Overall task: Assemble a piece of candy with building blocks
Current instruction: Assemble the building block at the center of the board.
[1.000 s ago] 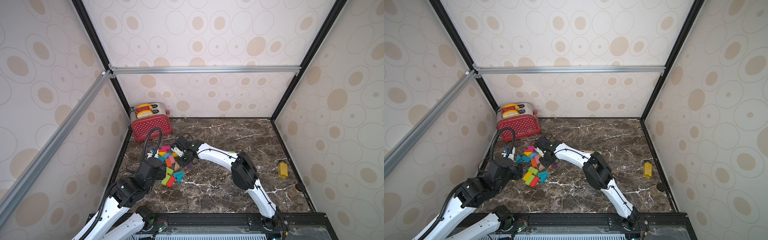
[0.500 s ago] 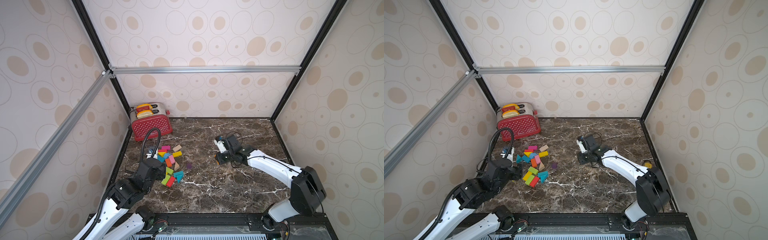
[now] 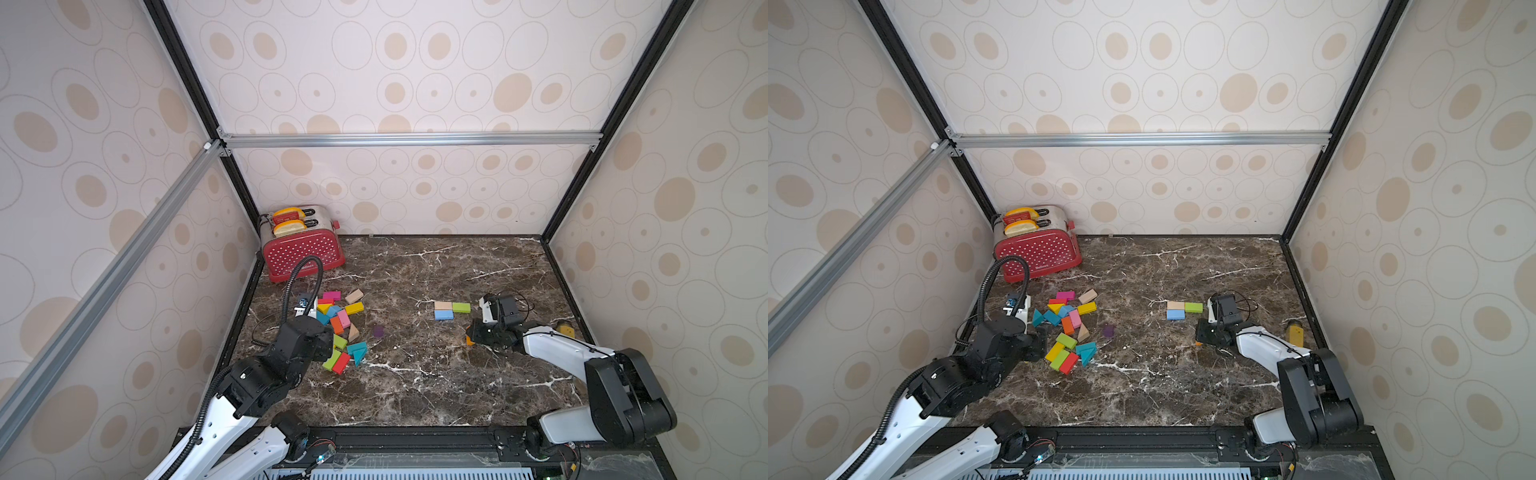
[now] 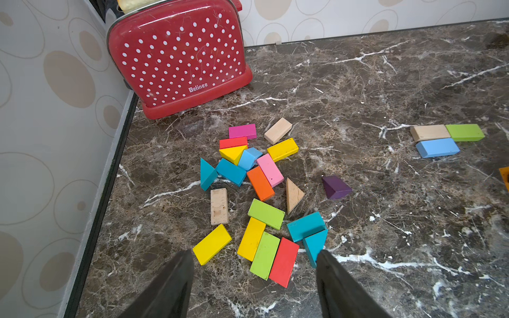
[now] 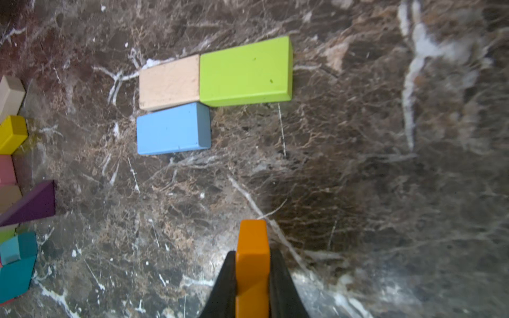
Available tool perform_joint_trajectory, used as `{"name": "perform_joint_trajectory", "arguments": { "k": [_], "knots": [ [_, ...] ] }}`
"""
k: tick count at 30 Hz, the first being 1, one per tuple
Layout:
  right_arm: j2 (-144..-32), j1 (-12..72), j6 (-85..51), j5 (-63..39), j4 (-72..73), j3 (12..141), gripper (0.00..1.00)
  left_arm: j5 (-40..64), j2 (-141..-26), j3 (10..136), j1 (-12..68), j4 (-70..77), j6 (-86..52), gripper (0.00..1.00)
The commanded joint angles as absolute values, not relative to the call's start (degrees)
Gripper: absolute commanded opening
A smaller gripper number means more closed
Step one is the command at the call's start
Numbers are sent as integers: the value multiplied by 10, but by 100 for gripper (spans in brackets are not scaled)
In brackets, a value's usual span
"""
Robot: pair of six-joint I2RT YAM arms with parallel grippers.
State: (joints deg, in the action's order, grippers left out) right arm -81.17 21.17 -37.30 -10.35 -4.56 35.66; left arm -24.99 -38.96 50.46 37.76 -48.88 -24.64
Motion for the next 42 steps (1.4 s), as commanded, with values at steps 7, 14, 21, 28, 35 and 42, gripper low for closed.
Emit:
{"name": "perform_joint_trajectory", "arguments": {
  "k": [7,14,21,28,35,42],
  "knots": [
    [-866,185,-400,-136,58,324,17,-248,-388,504,378,-489,-244,72],
    [-878,179,-394,-134,64,298,33,-248,-387,504,377,-489,-245,72],
    [-863,159,-376,-126,50,278,40,-247,-385,504,378,-489,-246,72],
    [-838,152,-343,-93,-16,288,54,-247,-386,504,377,-490,-246,72],
    [-802,154,-304,-149,-89,296,55,-246,-383,504,378,-490,-246,73],
    [-811,183,-280,-109,-154,338,55,-243,-383,504,377,-488,-246,73]
  ]
}}
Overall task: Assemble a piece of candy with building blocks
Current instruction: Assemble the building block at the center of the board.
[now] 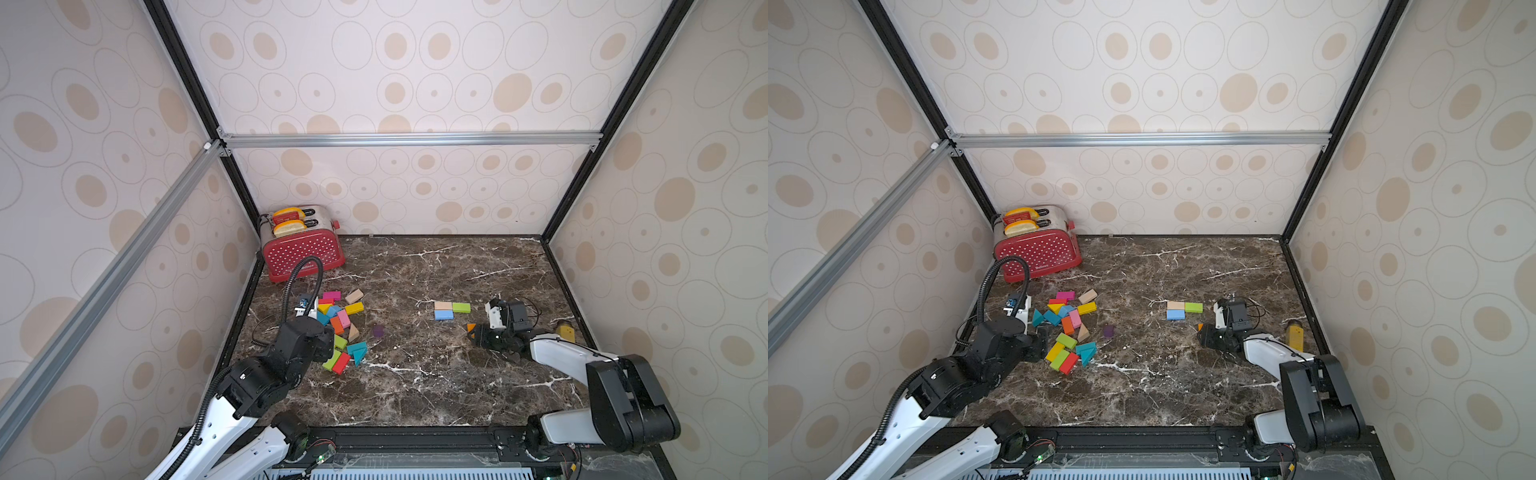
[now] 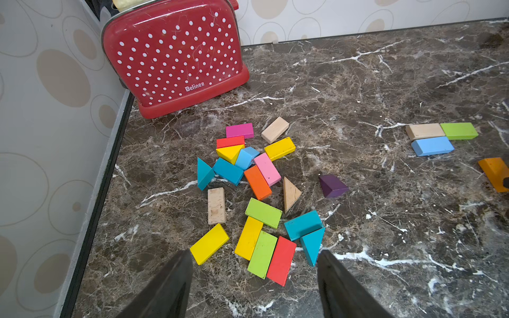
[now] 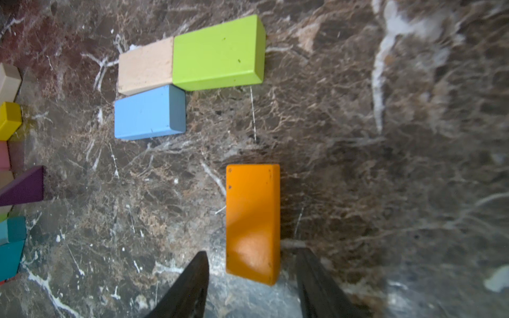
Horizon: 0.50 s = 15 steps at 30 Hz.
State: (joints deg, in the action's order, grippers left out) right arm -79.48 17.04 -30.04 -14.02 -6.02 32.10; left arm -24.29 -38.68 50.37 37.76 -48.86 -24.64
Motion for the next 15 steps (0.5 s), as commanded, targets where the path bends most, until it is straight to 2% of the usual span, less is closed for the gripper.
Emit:
{"name": "perform_joint_trajectory", "arguments": {
  "k": [1,5,15],
  "knots": [
    [-821,191,-262,-96,-166,356,55,-243,-383,504,377,-488,-245,73],
    [-849,209,-246,-87,-210,393,51,-241,-384,504,377,-488,-245,73],
    [-825,228,-239,-129,-171,364,53,-235,-387,504,377,-485,-243,73]
  ]
}}
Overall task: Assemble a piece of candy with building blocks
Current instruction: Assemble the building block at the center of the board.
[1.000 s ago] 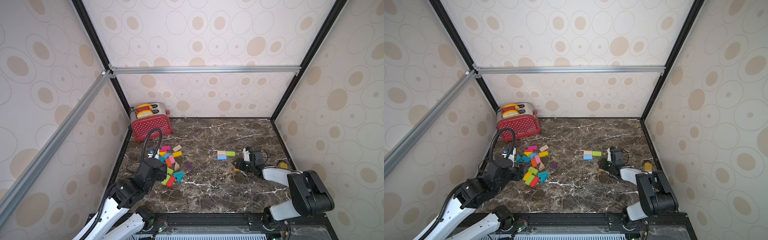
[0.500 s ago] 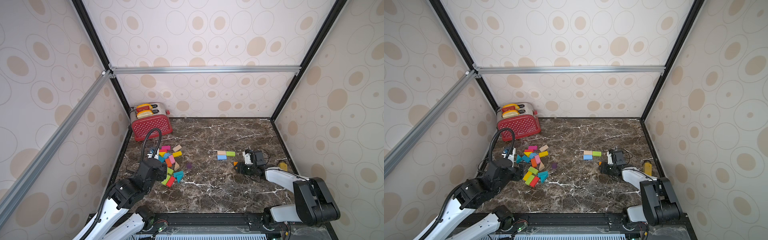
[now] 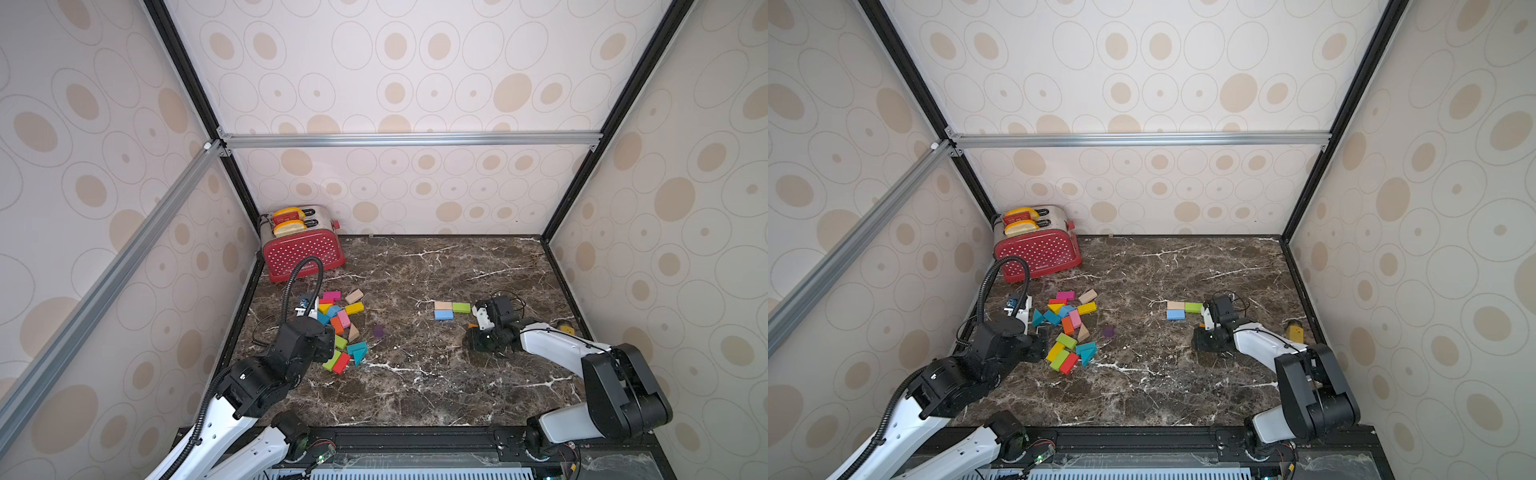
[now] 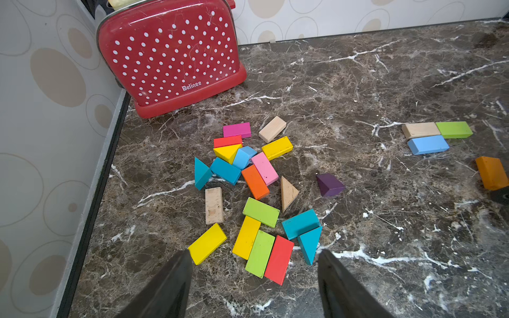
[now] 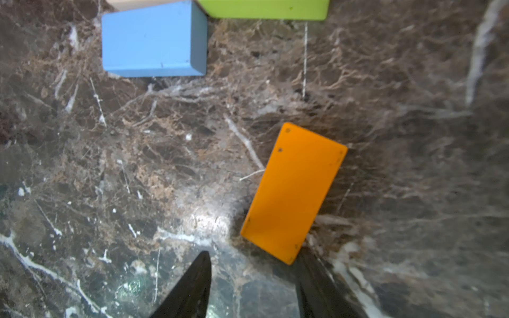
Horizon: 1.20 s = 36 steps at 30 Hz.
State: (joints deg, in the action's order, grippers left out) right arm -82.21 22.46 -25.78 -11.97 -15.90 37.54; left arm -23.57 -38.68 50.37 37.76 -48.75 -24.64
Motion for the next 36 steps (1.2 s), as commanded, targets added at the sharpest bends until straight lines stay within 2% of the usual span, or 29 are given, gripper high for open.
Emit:
{"name": "perform_joint_trajectory", "arguments": {
  "k": [1,21,27,36],
  "knots": [
    [-829,228,-233,-126,-168,367,53,-235,-388,504,377,-485,-243,73],
    [-928,229,-246,-180,-105,458,53,-239,-381,504,377,-487,-243,74],
    [-880,229,-240,-182,-124,462,53,-240,-382,503,377,-487,-243,74],
    [-831,216,-186,-88,-205,475,55,-239,-382,503,377,-487,-243,74]
  ]
}}
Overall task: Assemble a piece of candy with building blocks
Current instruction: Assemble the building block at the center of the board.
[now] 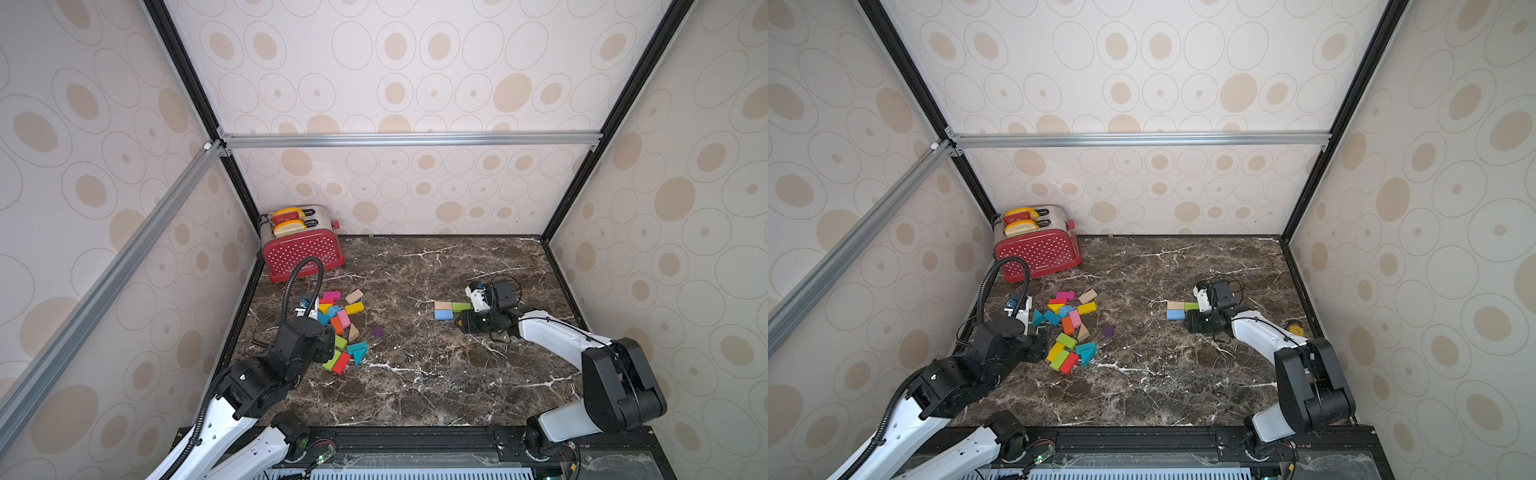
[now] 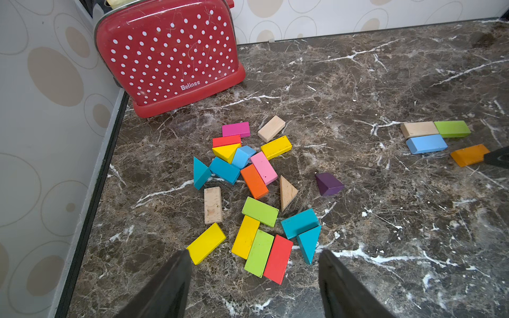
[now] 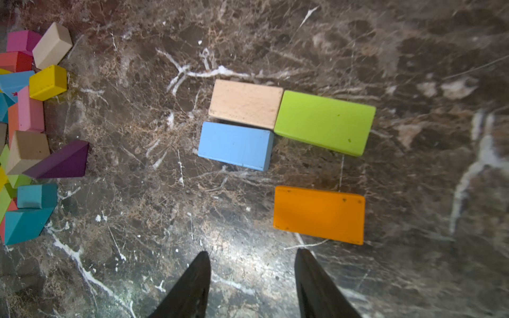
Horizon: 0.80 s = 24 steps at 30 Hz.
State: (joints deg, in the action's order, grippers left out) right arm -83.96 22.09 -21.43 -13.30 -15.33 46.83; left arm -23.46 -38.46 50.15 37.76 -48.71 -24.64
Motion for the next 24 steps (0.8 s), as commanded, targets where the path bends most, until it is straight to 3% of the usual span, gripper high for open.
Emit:
{"name": "perform_joint_trajectory", "arguments": {
  "k": [1,9,24],
  "knots": [
    [-828,214,-173,-67,-212,473,55,-239,-382,503,378,-487,-243,74],
    [-840,211,-94,30,-252,473,49,-237,-382,503,378,-486,-243,74],
    [-955,198,-85,-51,-269,539,49,-227,-380,503,377,-482,-239,74]
  ]
}}
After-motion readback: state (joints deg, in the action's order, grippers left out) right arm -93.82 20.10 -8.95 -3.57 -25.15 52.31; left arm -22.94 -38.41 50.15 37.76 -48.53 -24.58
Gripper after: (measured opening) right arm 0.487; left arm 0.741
